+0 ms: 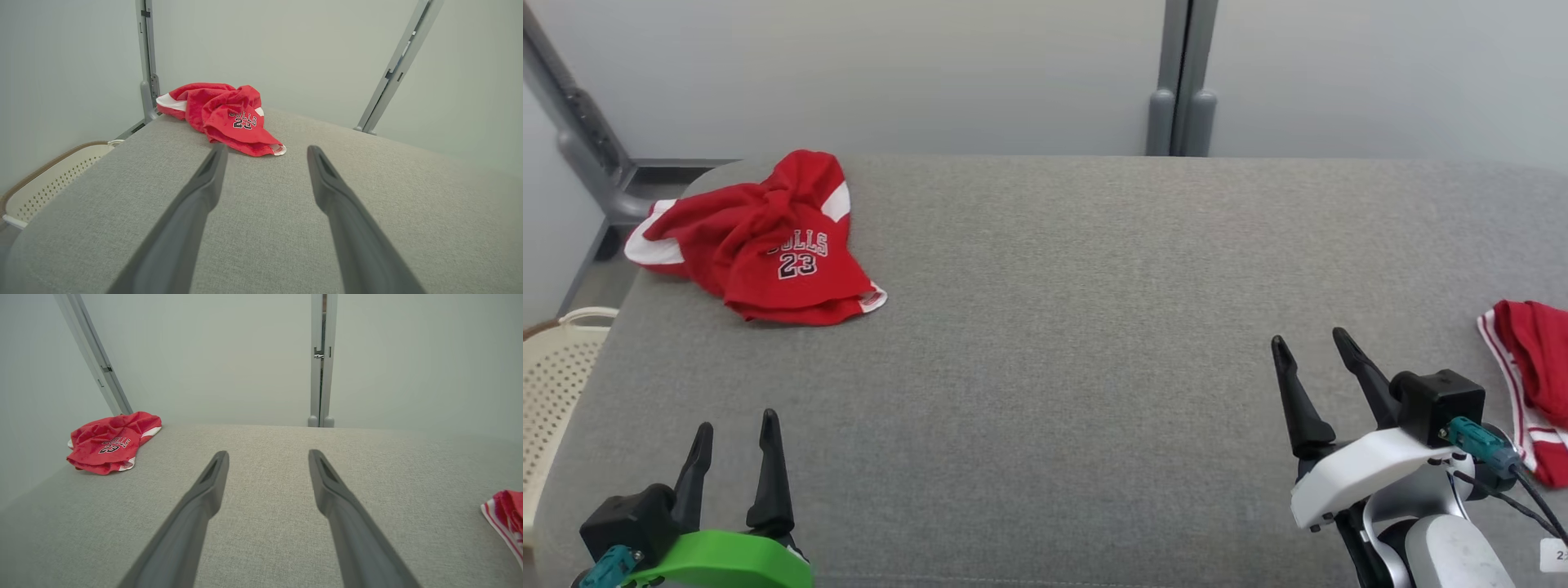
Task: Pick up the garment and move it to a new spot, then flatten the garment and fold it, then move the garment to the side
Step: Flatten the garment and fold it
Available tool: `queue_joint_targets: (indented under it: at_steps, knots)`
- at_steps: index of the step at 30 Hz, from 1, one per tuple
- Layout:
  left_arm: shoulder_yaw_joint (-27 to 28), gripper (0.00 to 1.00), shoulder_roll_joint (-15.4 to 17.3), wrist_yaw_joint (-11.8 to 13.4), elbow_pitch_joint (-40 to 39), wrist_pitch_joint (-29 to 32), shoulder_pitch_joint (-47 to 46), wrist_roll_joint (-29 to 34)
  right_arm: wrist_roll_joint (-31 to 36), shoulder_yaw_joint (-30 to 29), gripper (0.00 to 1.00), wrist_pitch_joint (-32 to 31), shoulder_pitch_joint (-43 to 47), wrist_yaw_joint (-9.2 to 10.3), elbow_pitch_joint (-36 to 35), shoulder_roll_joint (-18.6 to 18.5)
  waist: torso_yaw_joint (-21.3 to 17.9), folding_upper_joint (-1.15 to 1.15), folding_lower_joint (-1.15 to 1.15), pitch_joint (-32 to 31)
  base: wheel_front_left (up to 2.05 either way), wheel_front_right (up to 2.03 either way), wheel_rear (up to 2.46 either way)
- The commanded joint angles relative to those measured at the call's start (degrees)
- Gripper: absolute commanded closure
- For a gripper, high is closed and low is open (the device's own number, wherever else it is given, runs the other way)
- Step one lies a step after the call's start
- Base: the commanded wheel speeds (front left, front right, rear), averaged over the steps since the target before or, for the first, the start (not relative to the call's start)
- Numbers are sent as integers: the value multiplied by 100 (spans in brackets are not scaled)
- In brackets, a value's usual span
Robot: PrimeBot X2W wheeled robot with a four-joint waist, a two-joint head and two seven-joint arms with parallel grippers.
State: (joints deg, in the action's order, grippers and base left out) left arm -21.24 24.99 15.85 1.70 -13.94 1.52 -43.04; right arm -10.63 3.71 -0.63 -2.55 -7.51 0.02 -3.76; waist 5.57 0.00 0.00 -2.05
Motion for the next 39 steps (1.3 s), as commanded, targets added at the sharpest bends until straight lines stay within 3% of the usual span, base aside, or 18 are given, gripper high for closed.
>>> queue_joint_targets:
  at_steps: [1,10,18,30,35,39]
  knots:
    - [36,0,52,35,-27,4,-47,24,-35,25,0,35,26,5,6,20,503,0,0,36,0,0,0]
    - [83,0,114,124,-143,29,17,45,-19,45,0,90,-26,5,1,54,1570,0,0,119,0,0,0]
    - [136,0,41,150,-217,-14,122,-38,-118,142,0,146,-100,5,101,74,2022,0,0,183,0,0,0]
    - [113,0,97,152,-310,72,-105,24,-186,189,0,262,-132,5,218,77,1816,0,0,204,0,0,0]
    - [142,0,379,72,-424,351,-687,166,-157,184,0,273,-251,5,178,77,1413,0,0,333,0,0,0]
    - [136,0,676,-135,-367,781,-1471,225,-55,113,0,234,-367,5,71,76,1021,0,0,575,0,0,0]
